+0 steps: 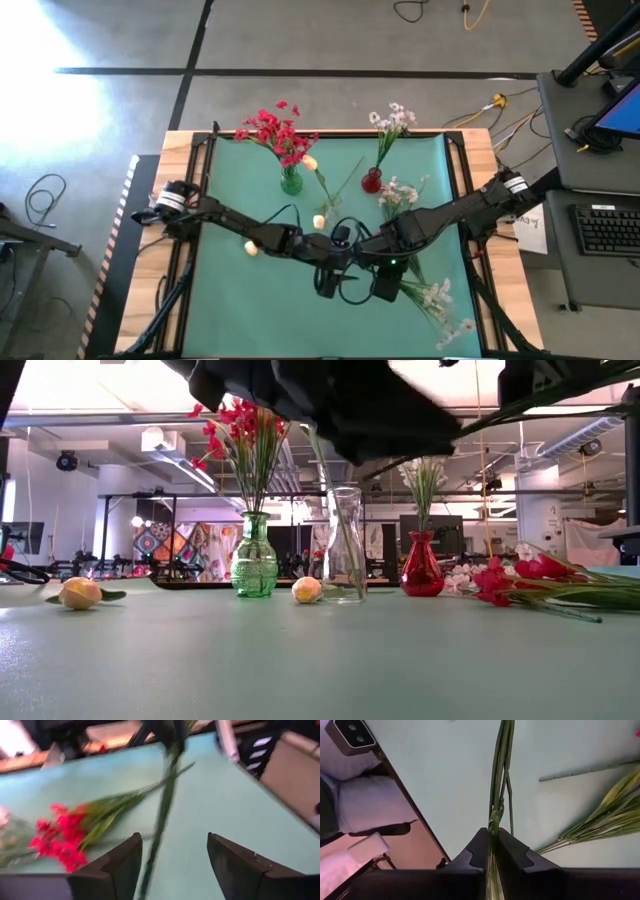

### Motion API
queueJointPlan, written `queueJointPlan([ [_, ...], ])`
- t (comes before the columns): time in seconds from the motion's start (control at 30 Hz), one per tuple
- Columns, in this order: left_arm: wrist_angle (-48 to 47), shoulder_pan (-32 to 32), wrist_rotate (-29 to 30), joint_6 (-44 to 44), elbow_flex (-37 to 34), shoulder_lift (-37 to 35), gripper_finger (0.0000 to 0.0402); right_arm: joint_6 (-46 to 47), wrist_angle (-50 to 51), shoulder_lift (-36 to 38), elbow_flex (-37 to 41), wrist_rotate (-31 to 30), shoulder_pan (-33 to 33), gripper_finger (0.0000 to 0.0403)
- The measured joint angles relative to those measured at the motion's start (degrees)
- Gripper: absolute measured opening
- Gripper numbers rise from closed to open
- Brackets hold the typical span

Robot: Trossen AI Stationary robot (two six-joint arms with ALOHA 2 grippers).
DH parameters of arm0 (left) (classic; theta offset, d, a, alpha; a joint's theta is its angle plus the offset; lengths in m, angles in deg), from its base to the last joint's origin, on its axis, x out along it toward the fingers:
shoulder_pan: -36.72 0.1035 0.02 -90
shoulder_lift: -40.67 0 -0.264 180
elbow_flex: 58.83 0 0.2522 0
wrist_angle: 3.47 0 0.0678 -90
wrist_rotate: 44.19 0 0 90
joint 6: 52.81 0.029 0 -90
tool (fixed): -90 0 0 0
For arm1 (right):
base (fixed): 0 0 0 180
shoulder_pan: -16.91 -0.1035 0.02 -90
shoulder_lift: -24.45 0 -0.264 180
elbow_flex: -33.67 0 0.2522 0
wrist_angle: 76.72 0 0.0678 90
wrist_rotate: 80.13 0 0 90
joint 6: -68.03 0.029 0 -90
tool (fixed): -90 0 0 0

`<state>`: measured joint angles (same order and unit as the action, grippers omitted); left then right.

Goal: Sort flowers into vase by color
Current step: Put the right white flower into the red vase

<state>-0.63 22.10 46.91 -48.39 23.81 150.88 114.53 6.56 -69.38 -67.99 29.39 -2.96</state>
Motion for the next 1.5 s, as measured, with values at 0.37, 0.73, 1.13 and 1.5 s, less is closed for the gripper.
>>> queueJointPlan([
  [0.37, -1.3, 0.2, 5.0, -1.7, 0.1, -0.1, 0.0072, 0.0, -0.3, 0.0, 0.0, -0.8, 0.0, 0.0018],
  [0.73, -0.2, 0.1, -3.1, -4.1, -1.3, -0.2, 0.0001, -1.5, -1.5, 2.1, 0.0, -8.6, 0.0, 0.0080],
  [1.13, 18.9, 0.0, -5.5, -14.6, -11.6, -3.0, 0.0000, 0.8, -11.0, 16.2, 0.0, -36.9, -8.7, 0.0190],
  [1.5, 19.4, 0.8, 4.4, -14.0, -18.8, -16.8, 0.0000, -8.9, -28.2, 20.3, 0.0, -58.3, -25.9, 0.0203],
])
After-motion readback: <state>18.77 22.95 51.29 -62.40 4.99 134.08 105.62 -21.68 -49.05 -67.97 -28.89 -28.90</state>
